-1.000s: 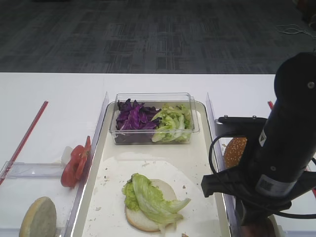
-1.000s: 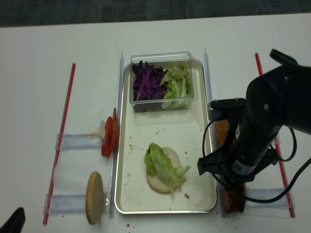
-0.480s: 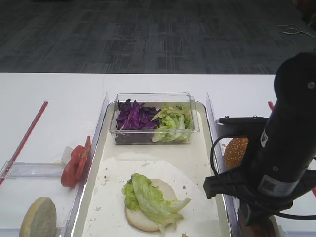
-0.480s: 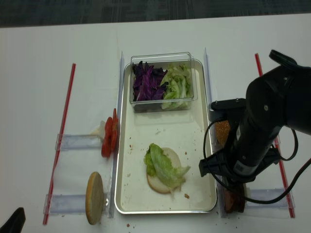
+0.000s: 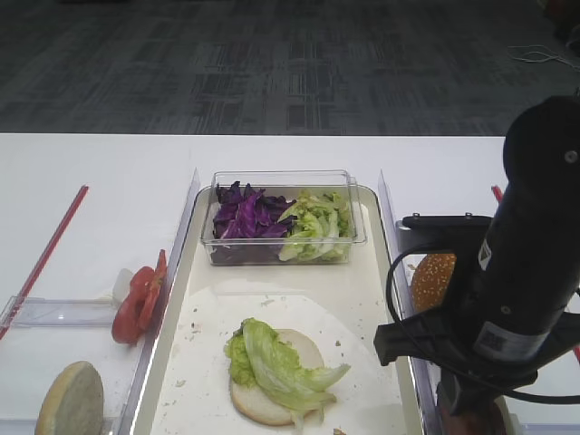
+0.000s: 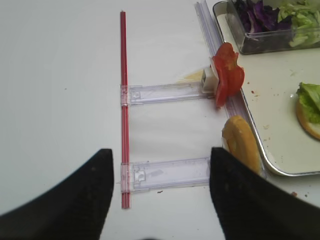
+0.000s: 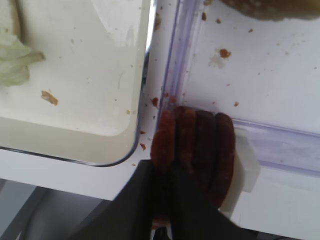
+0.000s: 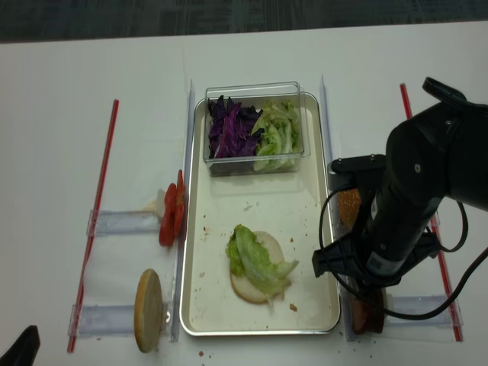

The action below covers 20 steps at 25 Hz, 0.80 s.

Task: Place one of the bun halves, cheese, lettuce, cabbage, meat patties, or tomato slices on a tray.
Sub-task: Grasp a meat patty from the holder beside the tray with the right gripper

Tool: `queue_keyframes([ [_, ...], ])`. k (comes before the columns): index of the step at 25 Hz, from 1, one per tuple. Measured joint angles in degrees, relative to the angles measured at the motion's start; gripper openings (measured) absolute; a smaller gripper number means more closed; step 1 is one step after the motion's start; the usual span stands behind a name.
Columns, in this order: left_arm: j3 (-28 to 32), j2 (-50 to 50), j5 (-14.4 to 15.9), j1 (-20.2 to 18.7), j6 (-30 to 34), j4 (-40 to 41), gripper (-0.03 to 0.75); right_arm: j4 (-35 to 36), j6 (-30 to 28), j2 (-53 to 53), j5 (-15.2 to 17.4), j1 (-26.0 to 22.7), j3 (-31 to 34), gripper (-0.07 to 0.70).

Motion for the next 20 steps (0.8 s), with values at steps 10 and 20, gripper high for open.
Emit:
queue_keyframes([
  [10,0.0,0.0,0.0,0.0,0.0,0.0,0.428,0.0,0.0,0.0,0.0,0.0,0.0,0.083],
  [20,0.0,0.0,0.0,0.0,0.0,0.0,0.428,0.0,0.0,-1.5,0.2,0.0,0.0,0.081],
])
